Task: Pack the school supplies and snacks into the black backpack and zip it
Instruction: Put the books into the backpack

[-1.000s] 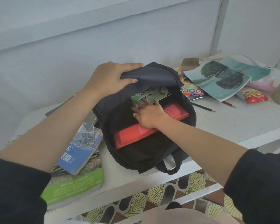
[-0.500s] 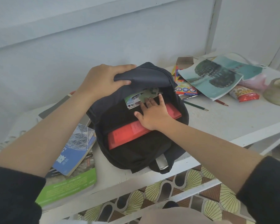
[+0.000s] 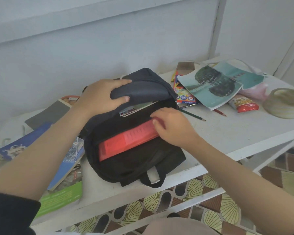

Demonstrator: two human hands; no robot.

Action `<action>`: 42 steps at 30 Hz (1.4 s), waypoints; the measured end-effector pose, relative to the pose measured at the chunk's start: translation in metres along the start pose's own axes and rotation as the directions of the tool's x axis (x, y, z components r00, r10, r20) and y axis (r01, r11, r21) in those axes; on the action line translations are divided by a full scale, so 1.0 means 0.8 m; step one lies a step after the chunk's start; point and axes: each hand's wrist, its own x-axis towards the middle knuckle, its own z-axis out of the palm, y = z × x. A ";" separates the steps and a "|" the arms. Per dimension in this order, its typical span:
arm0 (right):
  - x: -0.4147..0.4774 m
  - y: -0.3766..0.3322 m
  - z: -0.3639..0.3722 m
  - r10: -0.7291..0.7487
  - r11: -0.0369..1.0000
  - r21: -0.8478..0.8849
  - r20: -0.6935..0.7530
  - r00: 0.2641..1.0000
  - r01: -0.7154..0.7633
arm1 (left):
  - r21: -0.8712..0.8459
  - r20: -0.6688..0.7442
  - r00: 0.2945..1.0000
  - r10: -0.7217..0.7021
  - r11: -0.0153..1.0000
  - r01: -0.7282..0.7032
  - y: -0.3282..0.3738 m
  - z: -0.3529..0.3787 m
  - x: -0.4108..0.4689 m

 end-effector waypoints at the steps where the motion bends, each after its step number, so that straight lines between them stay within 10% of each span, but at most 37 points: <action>1: -0.008 0.012 -0.012 0.029 0.998 0.060 -0.104 0.994 -0.023 | -0.034 0.019 1.000 0.020 0.999 -0.020 0.003 0.006 -0.001; 5: -0.026 0.079 -0.058 0.194 0.981 0.091 -0.374 0.907 -0.172 | -0.399 -0.151 0.985 -0.082 0.917 0.016 0.043 0.029 -0.002; 9: -0.023 0.162 -0.093 0.274 0.941 -0.071 -0.412 0.869 -0.330 | -0.408 -0.333 0.929 -0.162 0.913 0.012 0.101 0.048 0.013; 19: 0.001 0.273 -0.129 0.492 0.776 -0.449 -0.007 0.870 -0.443 | 0.007 0.285 0.919 -0.272 0.959 0.282 0.160 0.160 0.019; 35: 0.064 0.211 -0.197 0.232 0.969 0.160 -0.337 0.912 -0.188 | -0.539 -0.054 0.954 -0.295 0.813 0.221 0.158 0.127 0.029; 42: 0.049 0.156 -0.220 0.386 0.527 0.823 -0.008 0.922 -0.213 | -0.772 -0.252 0.909 -0.332 0.636 0.018 0.147 0.046 0.058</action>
